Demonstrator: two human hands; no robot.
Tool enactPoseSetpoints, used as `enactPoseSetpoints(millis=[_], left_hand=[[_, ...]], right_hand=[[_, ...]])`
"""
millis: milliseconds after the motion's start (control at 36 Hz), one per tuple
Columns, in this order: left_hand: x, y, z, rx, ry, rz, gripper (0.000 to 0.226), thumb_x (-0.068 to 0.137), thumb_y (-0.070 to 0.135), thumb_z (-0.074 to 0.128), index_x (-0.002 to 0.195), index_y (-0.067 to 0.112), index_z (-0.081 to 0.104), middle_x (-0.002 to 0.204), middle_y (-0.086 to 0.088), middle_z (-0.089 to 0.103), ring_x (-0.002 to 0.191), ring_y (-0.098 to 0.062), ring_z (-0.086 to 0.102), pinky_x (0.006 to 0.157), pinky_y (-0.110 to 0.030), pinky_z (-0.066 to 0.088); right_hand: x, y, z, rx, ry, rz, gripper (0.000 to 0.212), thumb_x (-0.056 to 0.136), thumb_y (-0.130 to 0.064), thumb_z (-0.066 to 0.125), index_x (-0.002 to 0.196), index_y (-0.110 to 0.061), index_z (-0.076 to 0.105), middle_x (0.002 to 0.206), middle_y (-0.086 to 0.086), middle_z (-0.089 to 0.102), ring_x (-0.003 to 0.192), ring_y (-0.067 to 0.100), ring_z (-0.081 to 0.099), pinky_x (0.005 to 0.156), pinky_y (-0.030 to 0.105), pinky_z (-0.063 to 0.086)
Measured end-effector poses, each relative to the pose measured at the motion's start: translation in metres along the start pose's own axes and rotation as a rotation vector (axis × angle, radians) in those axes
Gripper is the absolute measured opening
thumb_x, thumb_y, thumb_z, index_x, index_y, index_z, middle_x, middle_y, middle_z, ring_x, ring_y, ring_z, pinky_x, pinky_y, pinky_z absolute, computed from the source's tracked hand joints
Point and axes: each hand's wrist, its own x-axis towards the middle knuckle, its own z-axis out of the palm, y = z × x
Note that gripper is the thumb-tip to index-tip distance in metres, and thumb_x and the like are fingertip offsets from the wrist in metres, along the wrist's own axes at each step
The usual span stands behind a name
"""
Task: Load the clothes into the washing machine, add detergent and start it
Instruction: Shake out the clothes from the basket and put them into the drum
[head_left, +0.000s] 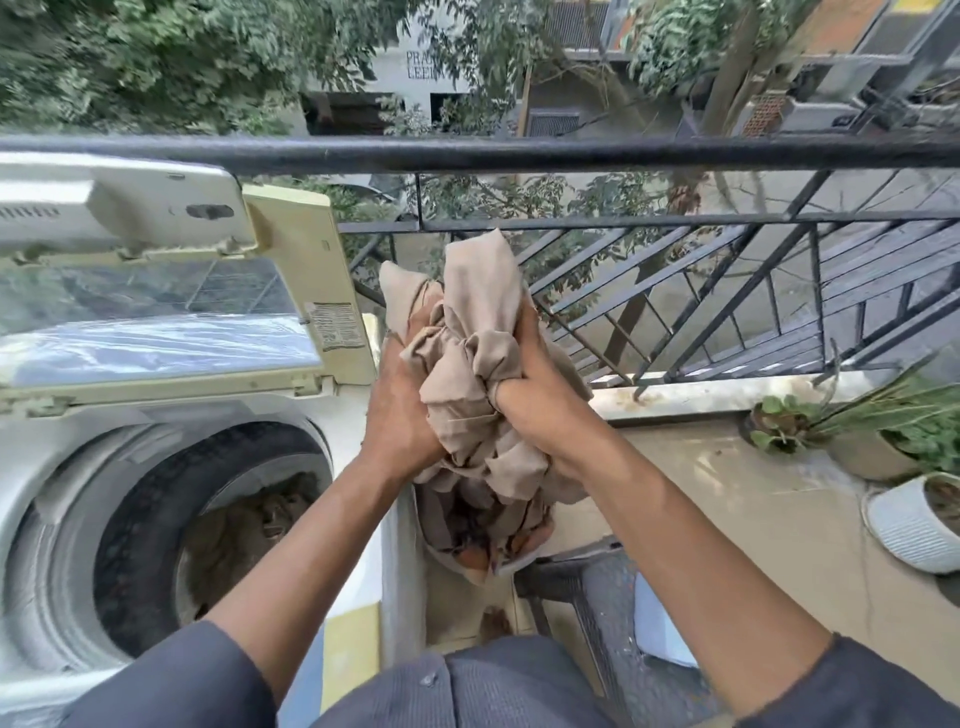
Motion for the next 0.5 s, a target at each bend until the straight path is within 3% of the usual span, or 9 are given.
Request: enactPoseSetpoints(millis=[28, 56, 167, 250, 333, 417, 472, 500], left_hand=[[-0.002, 0.001, 0.002, 0.02, 0.013, 0.002, 0.078, 0.065, 0.06, 0.071, 0.132, 0.021, 0.064, 0.126, -0.006, 0.062, 0.116, -0.027, 0.063, 0.095, -0.047, 0.056], [-0.003, 0.002, 0.003, 0.028, 0.029, -0.001, 0.075, 0.064, 0.059, 0.07, 0.128, 0.02, 0.066, 0.123, -0.006, 0.063, 0.112, -0.028, 0.064, 0.092, -0.047, 0.057], [-0.006, 0.006, 0.006, 0.052, 0.114, -0.055, 0.077, 0.066, 0.063, 0.071, 0.132, 0.025, 0.064, 0.122, -0.003, 0.065, 0.109, -0.027, 0.068, 0.087, -0.041, 0.059], [-0.004, 0.004, 0.003, 0.031, 0.152, -0.093, 0.075, 0.069, 0.065, 0.072, 0.13, 0.023, 0.062, 0.125, -0.005, 0.068, 0.113, -0.029, 0.068, 0.091, -0.042, 0.058], [-0.001, 0.01, -0.006, -0.061, 0.205, -0.197, 0.088, 0.059, 0.07, 0.07, 0.129, 0.018, 0.062, 0.116, -0.002, 0.07, 0.107, -0.024, 0.068, 0.085, -0.033, 0.054], [0.003, 0.027, -0.016, -0.109, 0.248, -0.21, 0.092, 0.059, 0.066, 0.072, 0.136, 0.017, 0.06, 0.108, 0.011, 0.065, 0.102, -0.006, 0.065, 0.077, -0.017, 0.046], [0.007, 0.037, -0.025, -0.148, 0.283, -0.198, 0.094, 0.054, 0.069, 0.069, 0.133, 0.021, 0.059, 0.105, 0.016, 0.062, 0.096, 0.005, 0.062, 0.077, -0.012, 0.046], [0.009, 0.043, -0.03, -0.16, 0.285, -0.198, 0.102, 0.05, 0.074, 0.065, 0.135, 0.019, 0.06, 0.108, 0.013, 0.064, 0.098, 0.002, 0.062, 0.08, -0.016, 0.046]], right_hand=[[0.001, 0.004, -0.005, -0.032, -0.027, 0.001, 0.1, 0.092, -0.014, 0.058, 0.16, -0.052, -0.004, 0.156, 0.005, 0.045, 0.138, 0.032, 0.05, 0.087, 0.024, 0.046], [0.002, 0.006, -0.011, -0.012, -0.048, 0.003, 0.099, 0.094, -0.006, 0.056, 0.162, -0.048, -0.003, 0.157, 0.001, 0.043, 0.139, 0.029, 0.049, 0.087, 0.023, 0.046], [0.003, 0.016, -0.028, 0.116, -0.155, -0.077, 0.098, 0.084, -0.009, 0.063, 0.162, -0.045, 0.015, 0.159, -0.007, 0.044, 0.143, 0.014, 0.047, 0.115, 0.04, 0.045], [0.001, 0.028, -0.052, 0.186, -0.21, -0.123, 0.076, 0.093, -0.009, 0.072, 0.154, -0.04, 0.04, 0.155, -0.006, 0.05, 0.138, 0.011, 0.054, 0.114, 0.044, 0.047], [0.0, 0.046, -0.067, 0.329, -0.029, -0.127, 0.046, 0.099, -0.012, 0.068, 0.138, -0.034, 0.058, 0.137, -0.001, 0.066, 0.123, 0.018, 0.067, 0.097, 0.04, 0.059], [0.012, 0.083, -0.067, 0.32, 0.31, 0.008, 0.023, 0.101, -0.021, 0.065, 0.123, -0.029, 0.066, 0.115, 0.002, 0.074, 0.105, 0.023, 0.075, 0.083, 0.042, 0.064], [0.025, 0.124, -0.065, 0.143, 0.437, 0.119, 0.027, 0.093, -0.022, 0.07, 0.116, -0.035, 0.066, 0.109, -0.005, 0.073, 0.103, 0.02, 0.072, 0.085, 0.046, 0.063], [0.028, 0.143, -0.065, 0.042, 0.424, 0.181, 0.038, 0.088, -0.019, 0.073, 0.12, -0.037, 0.064, 0.112, -0.007, 0.071, 0.106, 0.019, 0.07, 0.088, 0.044, 0.061]])
